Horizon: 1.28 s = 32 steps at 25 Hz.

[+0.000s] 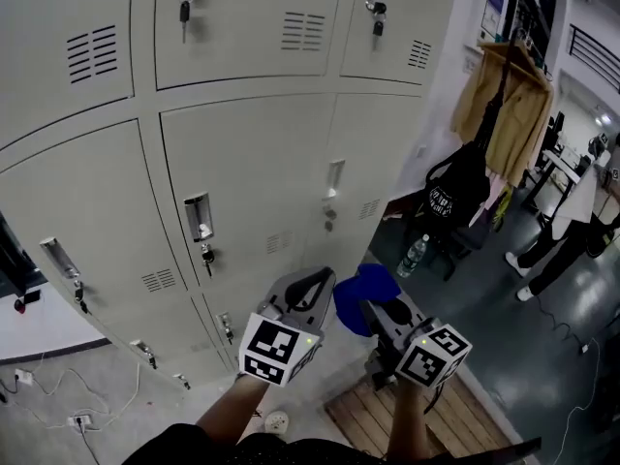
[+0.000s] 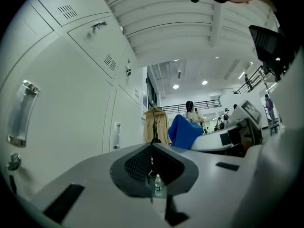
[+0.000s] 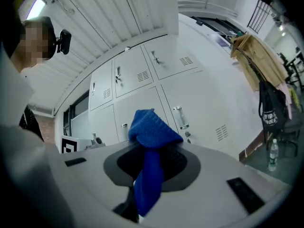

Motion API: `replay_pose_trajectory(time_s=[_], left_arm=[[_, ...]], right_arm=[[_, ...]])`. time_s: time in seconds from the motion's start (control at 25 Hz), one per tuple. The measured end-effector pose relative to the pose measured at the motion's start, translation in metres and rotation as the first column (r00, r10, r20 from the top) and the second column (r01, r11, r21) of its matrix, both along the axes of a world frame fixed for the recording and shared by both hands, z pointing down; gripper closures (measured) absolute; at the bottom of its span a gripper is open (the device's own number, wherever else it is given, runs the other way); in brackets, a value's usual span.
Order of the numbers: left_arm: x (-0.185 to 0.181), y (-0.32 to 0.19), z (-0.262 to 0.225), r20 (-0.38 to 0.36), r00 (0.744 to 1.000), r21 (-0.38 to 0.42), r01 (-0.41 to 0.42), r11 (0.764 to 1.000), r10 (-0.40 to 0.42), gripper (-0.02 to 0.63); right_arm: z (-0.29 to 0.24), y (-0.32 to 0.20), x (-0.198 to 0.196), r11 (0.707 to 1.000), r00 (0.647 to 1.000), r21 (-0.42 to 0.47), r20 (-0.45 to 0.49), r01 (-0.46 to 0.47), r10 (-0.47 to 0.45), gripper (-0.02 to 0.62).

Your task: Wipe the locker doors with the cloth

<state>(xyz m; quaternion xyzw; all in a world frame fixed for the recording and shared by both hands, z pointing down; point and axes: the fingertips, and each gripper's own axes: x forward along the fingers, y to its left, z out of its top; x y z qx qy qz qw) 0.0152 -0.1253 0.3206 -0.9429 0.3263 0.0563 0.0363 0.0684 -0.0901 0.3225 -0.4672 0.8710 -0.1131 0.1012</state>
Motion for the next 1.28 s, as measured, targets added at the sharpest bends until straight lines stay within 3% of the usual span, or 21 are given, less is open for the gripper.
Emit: replay_pose_trajectory(time_s=[0.24,0.44,0.6,0.68,0.76,0.84,0.96,1.12,1.28], left_arm=[[0.013,-0.062,-0.021,0.039,0.999,0.019,-0.010,1.000,0.009,0.597],[0.023,-0.093,-0.041,0.021,1.000,0.026,0.001,1.000,-0.001,0.597],[0.028,-0.105,-0.070,-0.018,1.000,0.052,-0.023,0.998,0.024,0.597],[0.027,-0.109,-0.088,-0.035,0.999,0.070,-0.037,0.997,0.039,0.597],[0.028,-0.115,-0.107,-0.029,0.999,0.103,-0.020,0.995,0.023,0.597],[0.033,-0.120,-0.122,-0.015,1.000,0.135,-0.015,0.991,0.017,0.597],[0.040,-0.125,-0.132,-0.033,0.999,0.134,-0.034,0.990,0.039,0.597],[0.042,-0.132,-0.136,-0.029,0.999,0.145,-0.012,0.989,0.016,0.597],[0.041,-0.135,-0.137,-0.033,0.999,0.148,0.000,0.989,0.005,0.597]], right_arm=[[-0.024,-0.069,0.021,0.994,0.994,0.067,-0.059,-0.090,0.094,0.518],[-0.049,-0.106,0.030,0.994,0.996,0.063,0.004,-0.084,0.084,0.518],[-0.075,-0.137,0.034,0.996,0.995,0.064,-0.076,-0.057,0.062,0.518],[-0.095,-0.153,0.035,0.997,0.996,0.074,-0.089,-0.012,0.019,0.518],[-0.122,-0.165,0.026,0.992,0.993,0.084,-0.072,0.095,-0.089,0.518],[-0.152,-0.174,0.014,0.972,0.975,0.096,-0.069,0.215,-0.209,0.518],[-0.178,-0.190,0.002,0.943,0.944,0.073,-0.084,0.325,-0.319,0.518],[-0.192,-0.204,-0.011,0.916,0.910,0.047,-0.140,0.399,-0.389,0.518],[-0.198,-0.216,-0.021,0.914,0.897,0.062,-0.226,0.401,-0.379,0.518]])
